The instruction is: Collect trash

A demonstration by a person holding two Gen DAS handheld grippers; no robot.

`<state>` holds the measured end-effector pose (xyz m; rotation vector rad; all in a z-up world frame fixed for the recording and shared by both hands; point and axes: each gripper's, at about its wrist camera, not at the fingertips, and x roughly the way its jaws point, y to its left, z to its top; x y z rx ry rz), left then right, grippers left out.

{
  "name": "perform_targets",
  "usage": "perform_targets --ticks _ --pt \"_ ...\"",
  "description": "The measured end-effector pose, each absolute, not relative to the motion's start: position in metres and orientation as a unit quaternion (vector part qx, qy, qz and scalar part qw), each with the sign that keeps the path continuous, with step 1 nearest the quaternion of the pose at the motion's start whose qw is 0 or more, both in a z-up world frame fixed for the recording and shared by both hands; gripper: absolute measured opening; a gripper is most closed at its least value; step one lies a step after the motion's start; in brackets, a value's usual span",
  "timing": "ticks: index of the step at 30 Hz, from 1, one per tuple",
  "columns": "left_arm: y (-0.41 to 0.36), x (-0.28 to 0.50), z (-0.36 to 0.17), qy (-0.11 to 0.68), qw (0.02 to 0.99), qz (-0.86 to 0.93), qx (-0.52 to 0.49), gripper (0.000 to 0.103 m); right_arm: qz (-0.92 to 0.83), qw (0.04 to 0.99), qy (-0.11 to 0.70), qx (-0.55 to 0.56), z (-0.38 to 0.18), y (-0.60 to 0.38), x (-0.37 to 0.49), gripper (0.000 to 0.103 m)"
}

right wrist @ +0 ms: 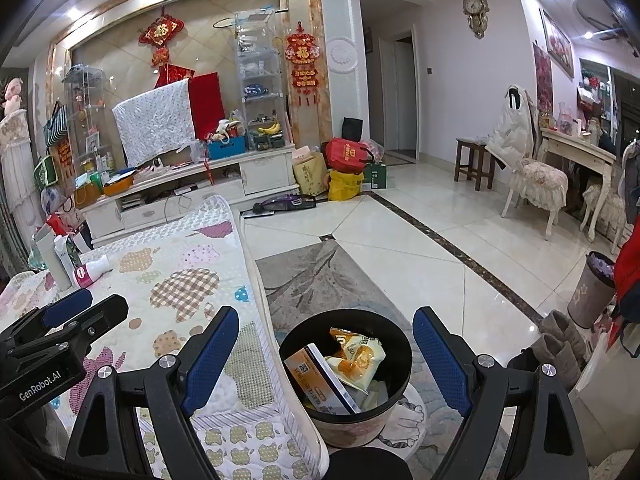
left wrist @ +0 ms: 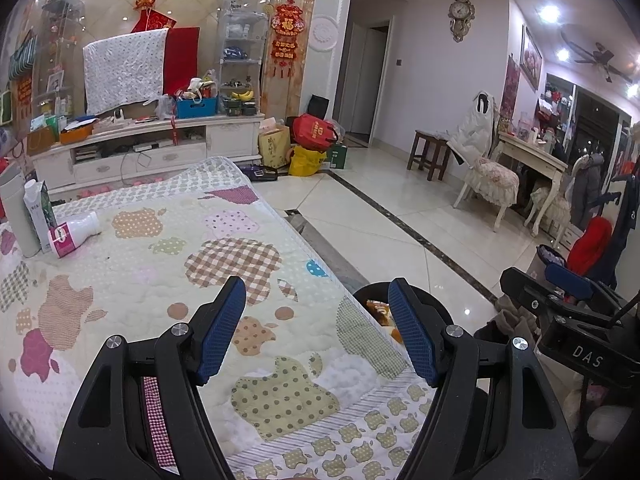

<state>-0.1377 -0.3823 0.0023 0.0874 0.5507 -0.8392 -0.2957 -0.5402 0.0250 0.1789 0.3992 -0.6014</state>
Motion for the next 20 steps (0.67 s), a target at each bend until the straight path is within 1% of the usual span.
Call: perform_targets --ticks 13,20 --pt "-0.383 -0.131 -0.005 0.275 0.869 -0.41 0.041 0.073 -0.293 0.931 0.199 0.089 0.024 -0.541 -0.296 0.087" --pt "-0.377 -0.128 -0.008 0.268 0.873 -0.405 0.045 0.073 -0.29 0.931 0.205 0.087 0.021 -0.541 -0.292 0.087"
